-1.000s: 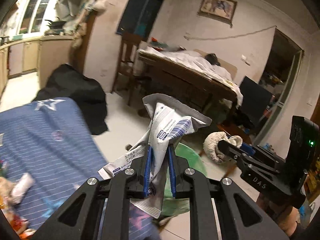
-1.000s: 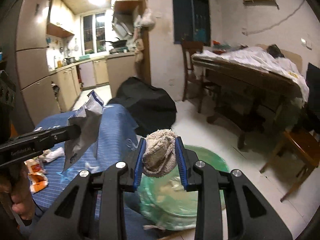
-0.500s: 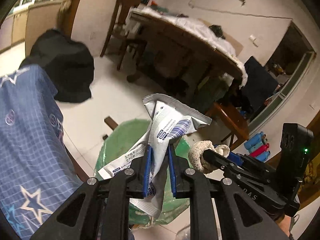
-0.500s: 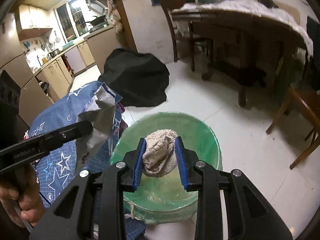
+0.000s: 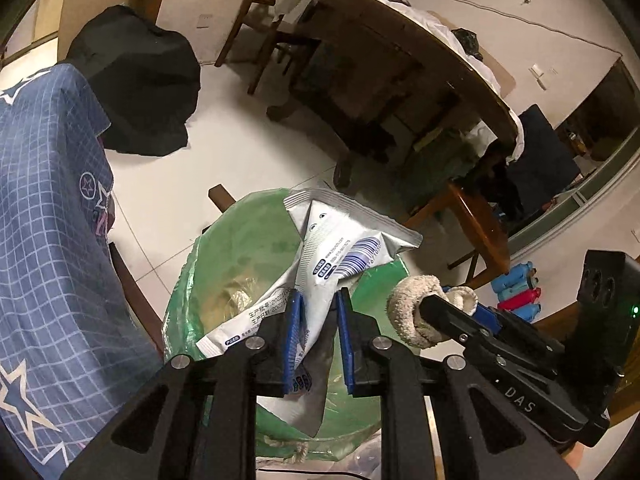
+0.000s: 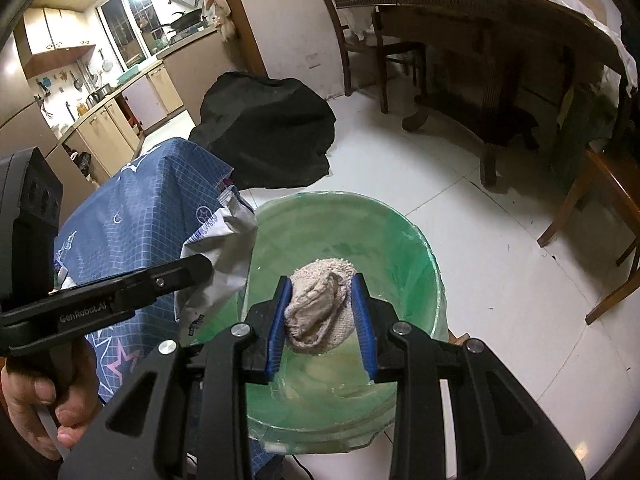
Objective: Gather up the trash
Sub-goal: 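Carry both items to the green bin and open both tools to drop them, then grasp the beige sponge with the left tool while the right tool grasps the orange wrapper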
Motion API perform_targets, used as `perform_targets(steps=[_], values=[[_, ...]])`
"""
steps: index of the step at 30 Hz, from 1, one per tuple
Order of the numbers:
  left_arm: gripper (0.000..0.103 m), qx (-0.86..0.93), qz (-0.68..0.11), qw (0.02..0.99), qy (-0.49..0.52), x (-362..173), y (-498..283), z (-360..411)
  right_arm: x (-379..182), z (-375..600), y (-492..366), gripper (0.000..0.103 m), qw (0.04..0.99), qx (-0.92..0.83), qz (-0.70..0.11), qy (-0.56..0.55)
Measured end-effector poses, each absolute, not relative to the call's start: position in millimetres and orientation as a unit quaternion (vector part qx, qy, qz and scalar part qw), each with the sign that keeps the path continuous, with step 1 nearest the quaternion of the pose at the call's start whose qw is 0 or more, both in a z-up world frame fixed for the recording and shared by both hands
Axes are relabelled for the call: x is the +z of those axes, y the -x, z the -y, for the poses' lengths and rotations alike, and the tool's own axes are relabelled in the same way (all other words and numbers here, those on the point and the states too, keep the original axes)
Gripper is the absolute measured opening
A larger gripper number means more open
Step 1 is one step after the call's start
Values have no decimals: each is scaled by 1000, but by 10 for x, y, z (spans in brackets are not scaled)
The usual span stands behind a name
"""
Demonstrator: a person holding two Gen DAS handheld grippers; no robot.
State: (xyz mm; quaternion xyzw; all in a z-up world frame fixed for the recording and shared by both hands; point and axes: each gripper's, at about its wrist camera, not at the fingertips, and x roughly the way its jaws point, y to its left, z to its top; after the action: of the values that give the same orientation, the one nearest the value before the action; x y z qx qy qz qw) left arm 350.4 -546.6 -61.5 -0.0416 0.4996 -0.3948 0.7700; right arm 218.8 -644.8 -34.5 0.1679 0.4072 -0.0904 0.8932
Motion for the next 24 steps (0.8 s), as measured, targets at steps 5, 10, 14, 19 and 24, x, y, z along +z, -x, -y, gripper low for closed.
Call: perform_targets(steps=[5,10,14,19,24], values=[[21,-390,-500,772,43,-636,-3513,5448,-370,6459,-2214,32,894,-87,-407,-166],[38,-382,-499,777,38,-638,-3519,5388,-409,6480,-2173,38,895,-88,-405,-168],[39,-381,-497,779,38,-640,-3505,5299,-418,6520,-2130,39,896,-93,-400,-170],[39,-376,-500,779,40,-655,-3474,5211,-432,6544,-2107,39,896,-97,-398,-172],[40,-377,-493,784,35,-603,-3418,5124,-404,6526,-2058,39,898,-99,-395,-166]])
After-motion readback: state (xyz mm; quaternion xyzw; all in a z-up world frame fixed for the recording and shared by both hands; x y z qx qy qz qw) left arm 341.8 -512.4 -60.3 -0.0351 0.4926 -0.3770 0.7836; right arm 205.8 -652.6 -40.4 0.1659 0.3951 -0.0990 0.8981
